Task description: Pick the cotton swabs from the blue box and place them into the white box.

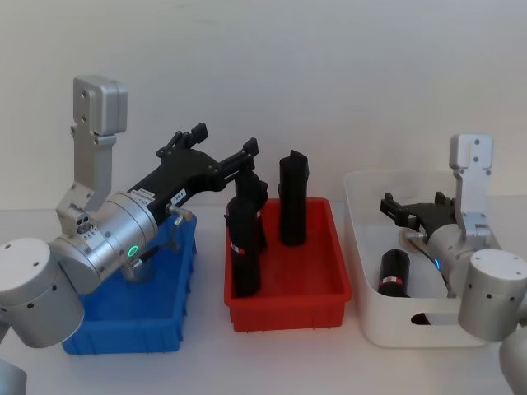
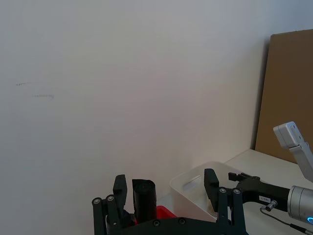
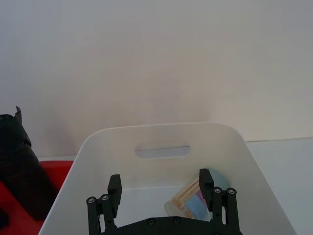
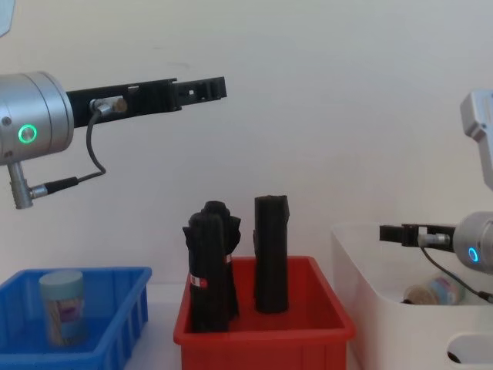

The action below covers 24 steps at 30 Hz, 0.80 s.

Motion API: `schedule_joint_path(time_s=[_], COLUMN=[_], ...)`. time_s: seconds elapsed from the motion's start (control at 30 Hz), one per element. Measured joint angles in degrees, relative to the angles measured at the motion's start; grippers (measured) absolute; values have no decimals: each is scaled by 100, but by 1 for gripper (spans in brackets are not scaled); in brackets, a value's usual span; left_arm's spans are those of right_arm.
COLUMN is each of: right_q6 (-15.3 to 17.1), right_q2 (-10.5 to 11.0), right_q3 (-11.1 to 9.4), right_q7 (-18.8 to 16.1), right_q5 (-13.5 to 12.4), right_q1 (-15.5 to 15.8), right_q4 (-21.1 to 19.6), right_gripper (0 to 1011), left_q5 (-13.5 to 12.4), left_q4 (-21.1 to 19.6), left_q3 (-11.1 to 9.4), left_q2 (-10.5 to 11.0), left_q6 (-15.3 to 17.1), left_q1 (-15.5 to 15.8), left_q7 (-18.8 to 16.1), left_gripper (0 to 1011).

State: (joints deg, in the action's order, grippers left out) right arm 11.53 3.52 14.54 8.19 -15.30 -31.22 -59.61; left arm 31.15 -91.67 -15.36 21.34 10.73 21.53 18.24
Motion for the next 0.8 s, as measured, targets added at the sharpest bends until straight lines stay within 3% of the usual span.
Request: schedule_joint_path(time_s=[0.8], right_q6=[-1], right_q2=[-3], right_q3=[-7], right_q7=[22], right_q5=[-24], right_q1=[-6], right_q4=[27], right_gripper=[1002], left_q5=[0], left_q4=[0], left_q3=[0], left_q2=[0], left_q6=[0], left_q1=[0], left_q7=[0], left_gripper=[1000])
